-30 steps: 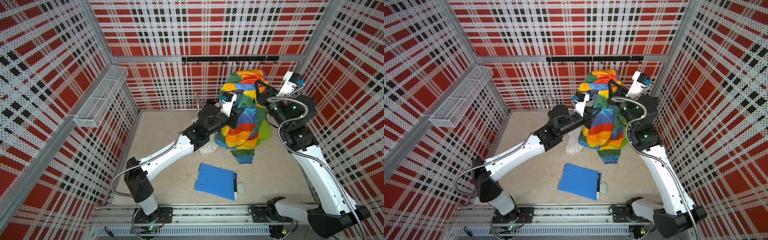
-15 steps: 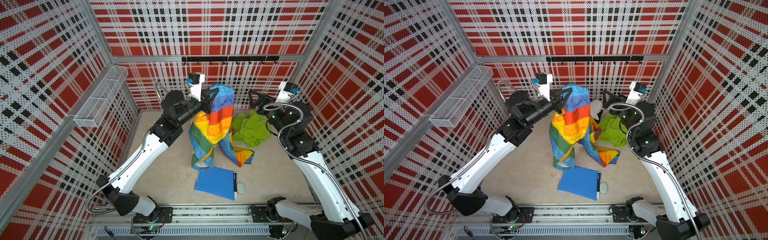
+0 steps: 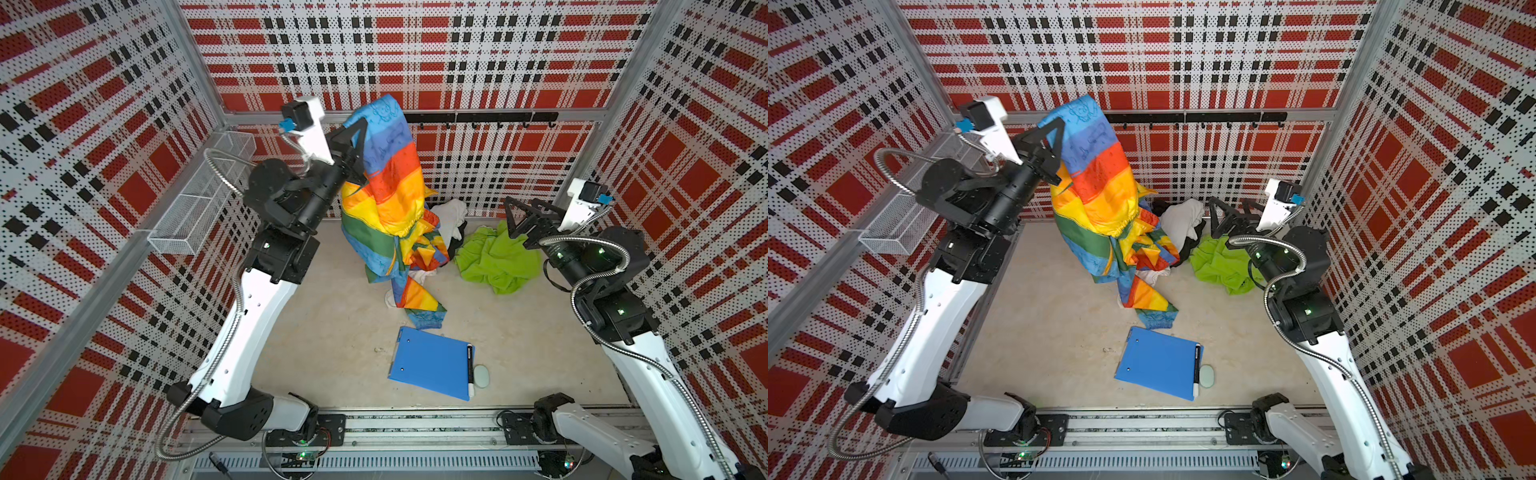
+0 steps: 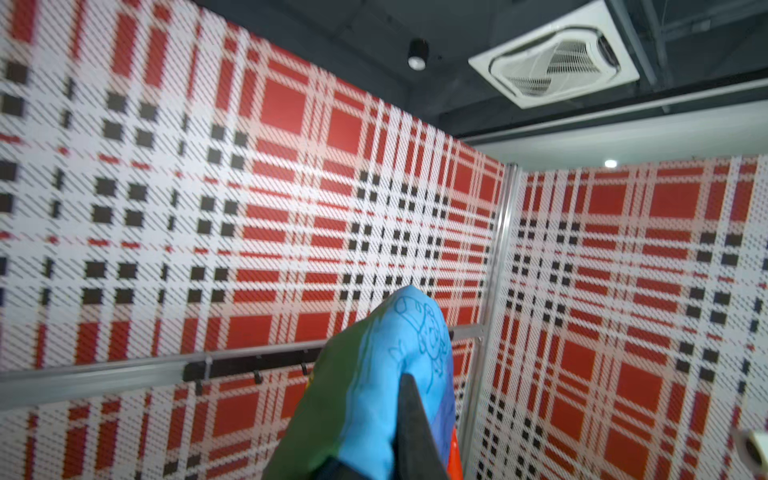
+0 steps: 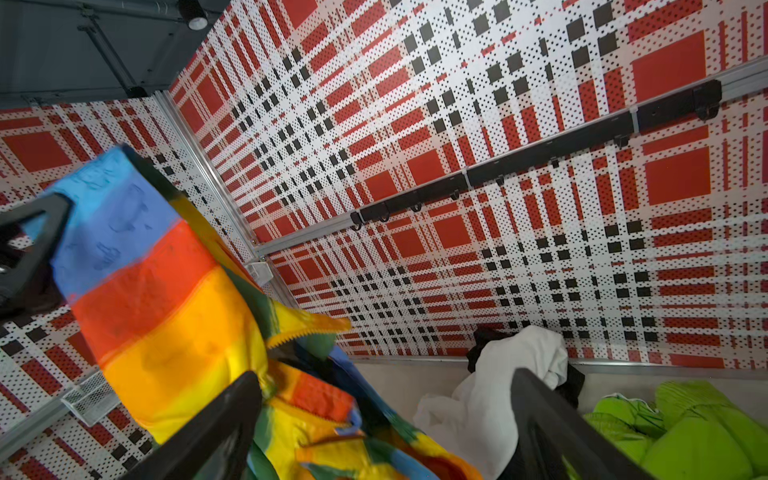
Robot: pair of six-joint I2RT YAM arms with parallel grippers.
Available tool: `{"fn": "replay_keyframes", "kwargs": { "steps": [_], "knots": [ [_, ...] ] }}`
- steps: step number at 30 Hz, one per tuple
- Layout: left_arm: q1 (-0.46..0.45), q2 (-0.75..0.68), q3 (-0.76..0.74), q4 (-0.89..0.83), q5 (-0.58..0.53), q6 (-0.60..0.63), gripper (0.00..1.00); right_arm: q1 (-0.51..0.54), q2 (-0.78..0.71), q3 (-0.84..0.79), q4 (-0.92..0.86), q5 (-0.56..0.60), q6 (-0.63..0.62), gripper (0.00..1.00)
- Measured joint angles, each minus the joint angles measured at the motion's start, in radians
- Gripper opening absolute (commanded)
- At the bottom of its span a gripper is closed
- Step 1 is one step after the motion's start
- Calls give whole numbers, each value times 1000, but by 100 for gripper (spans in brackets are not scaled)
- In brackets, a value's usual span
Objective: Pick out a specific cloth from the pile
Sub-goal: 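Lift the rainbow cloth with the left gripper while the right gripper releases and withdraws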
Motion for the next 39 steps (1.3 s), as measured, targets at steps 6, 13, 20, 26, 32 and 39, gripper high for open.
{"fn": "replay_keyframes", "kwargs": {
  "steps": [6, 13, 20, 26, 32, 39],
  "knots": [
    [121, -63, 51, 75, -46, -1, 0, 0, -6, -39, -37, -3, -22, 100],
    [287, -82, 115, 106, -51, -26, 0, 0, -21, -72, -43, -6, -26, 100],
    [481, -35, 92, 122, 38, -162, 0, 0, -21, -120, -42, -43, -27, 100],
    [526, 20, 33, 132, 102, -246, 0, 0, -35, -196, -29, -142, -49, 100],
    [526, 56, 34, 132, 140, -278, 0, 0, -45, -251, 10, -369, -79, 100],
    [526, 68, 64, 131, 159, -281, 0, 0, -45, -262, 48, -500, -85, 100]
  ]
}}
